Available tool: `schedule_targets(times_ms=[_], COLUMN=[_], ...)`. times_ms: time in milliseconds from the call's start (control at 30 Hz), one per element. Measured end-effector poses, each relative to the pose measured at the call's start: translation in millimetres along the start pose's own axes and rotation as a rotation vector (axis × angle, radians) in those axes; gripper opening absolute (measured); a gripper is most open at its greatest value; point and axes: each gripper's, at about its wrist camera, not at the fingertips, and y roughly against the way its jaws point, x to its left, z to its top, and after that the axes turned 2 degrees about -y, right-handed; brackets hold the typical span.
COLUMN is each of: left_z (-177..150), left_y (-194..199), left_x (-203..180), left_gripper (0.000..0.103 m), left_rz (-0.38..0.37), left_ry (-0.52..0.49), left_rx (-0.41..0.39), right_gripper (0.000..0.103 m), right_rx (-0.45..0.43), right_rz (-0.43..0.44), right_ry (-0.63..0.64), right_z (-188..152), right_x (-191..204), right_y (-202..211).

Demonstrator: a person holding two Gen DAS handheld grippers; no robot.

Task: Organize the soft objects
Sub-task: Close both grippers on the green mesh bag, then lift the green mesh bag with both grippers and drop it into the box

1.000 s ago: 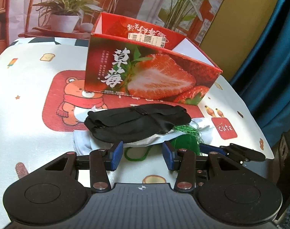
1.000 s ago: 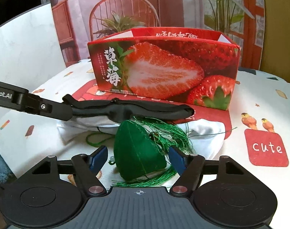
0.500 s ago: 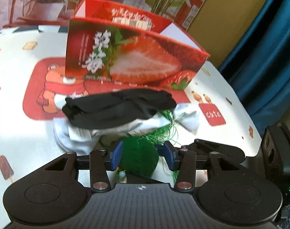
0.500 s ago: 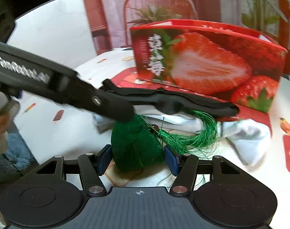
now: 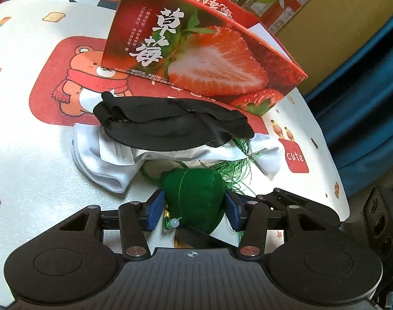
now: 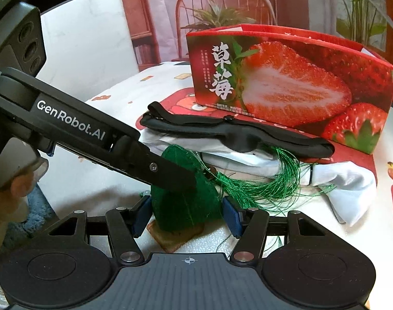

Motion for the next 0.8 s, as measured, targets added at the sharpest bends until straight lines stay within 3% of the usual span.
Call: schedule_targets(times_ms=[633,800], left_z=[-3,1], left_y=[-5,6], left_x=[-2,-13], left_gripper=[0.052,0.052], left_rz=[-0.019,0.002], left_ry=[-0.017,-0.082], left_rx=[-0.003,-0.039], right_gripper=[0.059,0.052], right_rx=[-0.023,-0.038], right_rz=[-0.004,0.014], right_ry=[0.013,-0.011], right_z=[1,5], right_x=[1,-2], right_y=[-2,3])
